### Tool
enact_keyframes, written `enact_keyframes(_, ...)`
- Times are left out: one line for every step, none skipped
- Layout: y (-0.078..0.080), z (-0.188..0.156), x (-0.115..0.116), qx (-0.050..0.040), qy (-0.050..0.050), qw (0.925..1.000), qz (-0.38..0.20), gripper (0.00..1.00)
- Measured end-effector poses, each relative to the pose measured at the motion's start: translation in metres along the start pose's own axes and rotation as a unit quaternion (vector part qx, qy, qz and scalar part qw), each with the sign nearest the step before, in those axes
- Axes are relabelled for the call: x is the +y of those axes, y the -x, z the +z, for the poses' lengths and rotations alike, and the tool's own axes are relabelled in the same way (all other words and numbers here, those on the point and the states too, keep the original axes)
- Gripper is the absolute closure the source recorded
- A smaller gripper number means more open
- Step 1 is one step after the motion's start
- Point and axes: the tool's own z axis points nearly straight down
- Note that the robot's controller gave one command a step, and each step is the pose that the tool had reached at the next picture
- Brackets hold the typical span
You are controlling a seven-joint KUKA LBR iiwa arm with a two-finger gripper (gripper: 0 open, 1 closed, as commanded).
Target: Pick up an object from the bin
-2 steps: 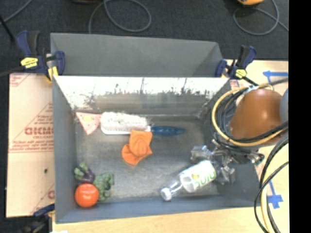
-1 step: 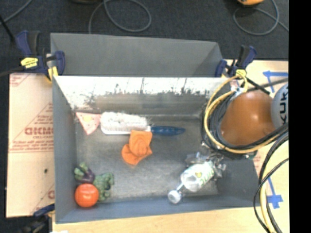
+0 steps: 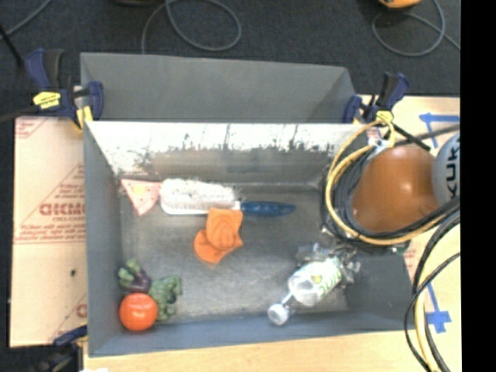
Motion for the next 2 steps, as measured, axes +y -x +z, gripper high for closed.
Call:
enact_keyframes(0.0045, -0.1268, 0.0042, -0.0009, -0.001, 1.0, 0.009, 1.0)
enact_keyframes(0.0045, -0.1266, 0.0044, -0.001, -0.001, 1.0, 0.01, 1.0)
